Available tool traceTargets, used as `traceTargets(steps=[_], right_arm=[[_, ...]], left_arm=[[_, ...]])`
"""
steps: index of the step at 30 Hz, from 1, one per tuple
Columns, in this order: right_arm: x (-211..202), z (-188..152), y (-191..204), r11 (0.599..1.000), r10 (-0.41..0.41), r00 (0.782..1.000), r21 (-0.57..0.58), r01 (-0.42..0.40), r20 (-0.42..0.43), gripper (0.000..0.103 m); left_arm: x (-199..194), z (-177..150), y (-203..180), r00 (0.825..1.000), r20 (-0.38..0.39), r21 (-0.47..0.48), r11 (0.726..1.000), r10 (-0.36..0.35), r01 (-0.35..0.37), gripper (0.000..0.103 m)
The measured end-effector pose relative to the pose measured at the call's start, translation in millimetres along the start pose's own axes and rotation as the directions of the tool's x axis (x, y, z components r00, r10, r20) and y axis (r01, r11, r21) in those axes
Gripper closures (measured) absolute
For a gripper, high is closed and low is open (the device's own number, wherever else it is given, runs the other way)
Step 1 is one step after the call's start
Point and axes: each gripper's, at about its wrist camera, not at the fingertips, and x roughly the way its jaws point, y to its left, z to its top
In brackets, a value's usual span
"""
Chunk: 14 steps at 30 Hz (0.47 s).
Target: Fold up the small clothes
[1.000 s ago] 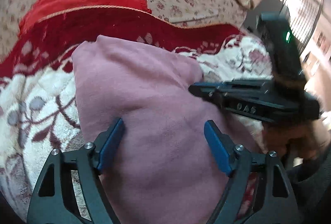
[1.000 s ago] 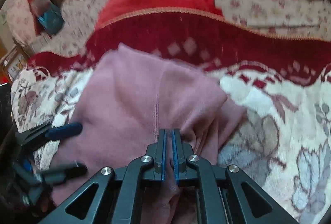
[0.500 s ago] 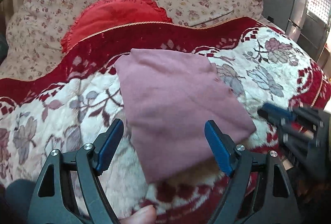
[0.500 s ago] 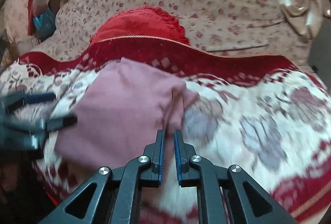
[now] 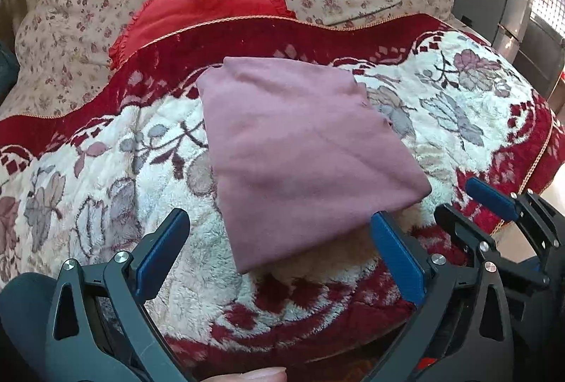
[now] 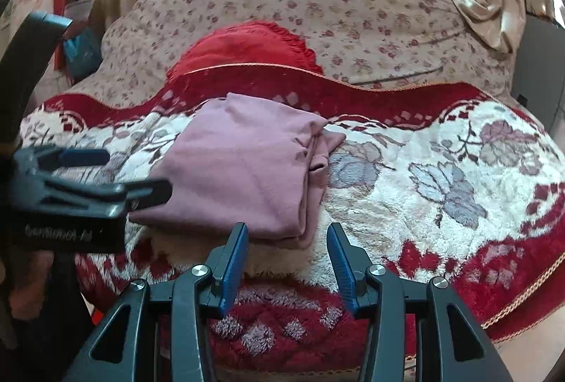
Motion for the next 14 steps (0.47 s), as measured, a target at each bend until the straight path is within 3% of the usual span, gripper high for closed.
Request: traceTargets(steps=[14], right_arm=[[4.5,5.1,6.1,1.000,-0.004,1.000,-0.012,0.005,0.022,0.059]], left_arm=[[6.5,-4.1,6.0,0.999,0.002,-0.018,0.999,-0.035,0.035,0.001]])
